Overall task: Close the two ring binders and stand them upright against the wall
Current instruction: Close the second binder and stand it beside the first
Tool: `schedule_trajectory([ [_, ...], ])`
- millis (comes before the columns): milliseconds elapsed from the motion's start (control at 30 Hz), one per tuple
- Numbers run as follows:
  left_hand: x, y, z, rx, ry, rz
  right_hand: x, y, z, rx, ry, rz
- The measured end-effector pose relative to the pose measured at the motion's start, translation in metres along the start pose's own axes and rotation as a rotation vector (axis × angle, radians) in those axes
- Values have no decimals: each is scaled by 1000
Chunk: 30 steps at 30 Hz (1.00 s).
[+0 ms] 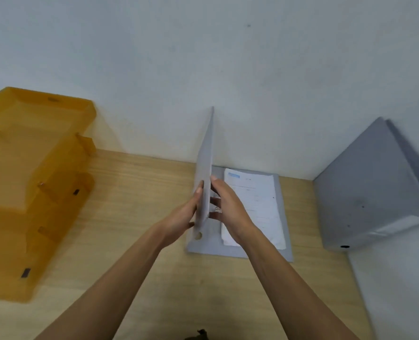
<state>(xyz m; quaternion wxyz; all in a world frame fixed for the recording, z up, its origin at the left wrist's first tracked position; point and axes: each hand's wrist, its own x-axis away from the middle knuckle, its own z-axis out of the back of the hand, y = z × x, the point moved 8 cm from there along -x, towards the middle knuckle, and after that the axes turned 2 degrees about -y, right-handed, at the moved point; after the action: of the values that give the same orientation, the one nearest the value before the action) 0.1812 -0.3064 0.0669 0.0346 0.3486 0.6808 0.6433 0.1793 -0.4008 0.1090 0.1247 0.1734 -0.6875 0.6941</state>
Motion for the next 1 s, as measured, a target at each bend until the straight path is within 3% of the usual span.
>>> schedule_trajectory([
  [233,-46,-31,-42,-423,57,59,17,16,87,150,186,9],
  [400,-65,-58,-39,-539,140,114,24,41,130,217,250,-10],
  [700,-83,-89,-28,-618,375,154,30,112,207,56,250,-120],
  [867,-79,-108,-27,-510,518,158,29,140,248,232,407,-190],
  [1000,-78,-127,-35,-471,575,245,23,161,251,470,297,-196],
])
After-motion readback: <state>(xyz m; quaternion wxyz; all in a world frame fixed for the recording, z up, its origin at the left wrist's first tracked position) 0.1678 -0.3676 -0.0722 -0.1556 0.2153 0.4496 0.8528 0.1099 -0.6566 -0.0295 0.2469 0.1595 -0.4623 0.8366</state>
